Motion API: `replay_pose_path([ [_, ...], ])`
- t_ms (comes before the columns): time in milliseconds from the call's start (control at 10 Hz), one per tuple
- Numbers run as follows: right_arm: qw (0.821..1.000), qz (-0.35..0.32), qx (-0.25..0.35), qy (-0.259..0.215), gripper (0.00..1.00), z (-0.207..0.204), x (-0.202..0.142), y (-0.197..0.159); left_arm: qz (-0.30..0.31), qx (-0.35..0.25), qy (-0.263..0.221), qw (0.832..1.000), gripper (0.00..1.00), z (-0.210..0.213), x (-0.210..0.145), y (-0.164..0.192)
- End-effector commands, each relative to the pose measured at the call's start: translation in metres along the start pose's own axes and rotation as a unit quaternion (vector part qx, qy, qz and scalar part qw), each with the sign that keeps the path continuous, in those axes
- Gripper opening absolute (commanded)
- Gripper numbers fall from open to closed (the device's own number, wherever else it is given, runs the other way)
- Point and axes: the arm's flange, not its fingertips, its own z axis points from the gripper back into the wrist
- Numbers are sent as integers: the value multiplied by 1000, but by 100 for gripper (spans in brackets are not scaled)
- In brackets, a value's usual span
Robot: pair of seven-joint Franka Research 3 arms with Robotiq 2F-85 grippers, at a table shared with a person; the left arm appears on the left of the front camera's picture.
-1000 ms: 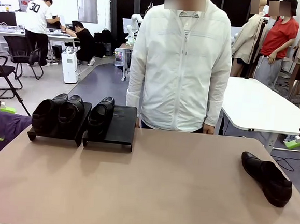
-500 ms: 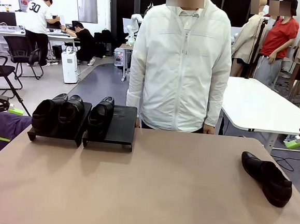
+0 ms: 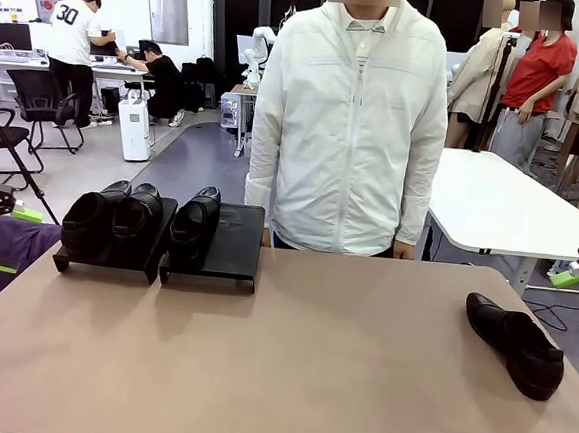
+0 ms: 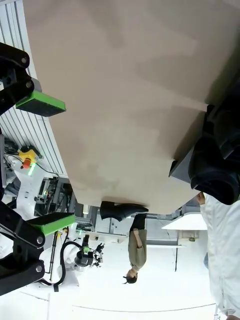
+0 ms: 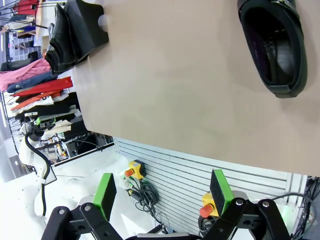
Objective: Organize the shoes by placing them on the stand.
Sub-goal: Pick up one Shoe and place it in the middle of the table.
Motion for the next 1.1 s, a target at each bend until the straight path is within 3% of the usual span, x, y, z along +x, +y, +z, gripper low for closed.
replay_pose_path([
  [0, 1000, 5, 0, 1, 100, 1, -2, 0, -5, -10, 1, 1000, 100, 1, 0, -1],
  [300, 1000, 0, 0, 0, 100, 0, 0, 0, -5, -10, 1, 1000, 100, 1, 0, -1],
  [400, 988, 20, -141, -53, 100, -52, 11, 32, -5, -10, 1, 1000, 100, 1, 0, -1],
  [500, 974, 73, -206, -57, 100, -88, 22, 51, -5, -10, 1, 1000, 100, 1, 0, -1],
  [700, 942, 77, -300, -126, 100, -142, 50, 63, -5, -10, 1, 1000, 100, 1, 0, -1],
  [900, 904, 121, -373, -168, 100, -164, 63, 75, -5, -10, 1, 1000, 100, 1, 0, -1],
  [1000, 900, 121, -396, -138, 100, -160, 68, 75, -5, -10, 1, 1000, 100, 1, 0, -1],
])
